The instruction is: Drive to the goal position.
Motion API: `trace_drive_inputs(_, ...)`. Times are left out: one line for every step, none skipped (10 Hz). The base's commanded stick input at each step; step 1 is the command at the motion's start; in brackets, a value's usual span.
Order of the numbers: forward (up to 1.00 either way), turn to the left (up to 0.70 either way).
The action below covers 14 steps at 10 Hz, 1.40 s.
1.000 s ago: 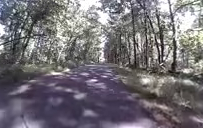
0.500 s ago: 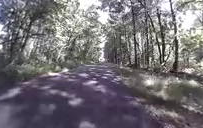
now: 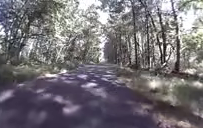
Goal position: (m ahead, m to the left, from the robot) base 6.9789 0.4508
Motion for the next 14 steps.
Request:
trace_drive_inputs(0.45,0.00)
trace_drive_inputs(0.45,0.00)
trace_drive_inputs(0.45,0.00)
trace_drive_inputs(0.45,0.00)
trace_drive_inputs(0.45,0.00)
trace_drive_inputs(0.45,0.00)
trace_drive_inputs(0.45,0.00)
trace_drive_inputs(0.45,0.00)
trace_drive_inputs(0.45,0.00)
trace_drive_inputs(0.45,0.00)
trace_drive_inputs(0.45,0.00)
trace_drive_inputs(0.45,0.00)
trace_drive_inputs(0.45,0.00)
trace_drive_inputs(0.45,0.00)
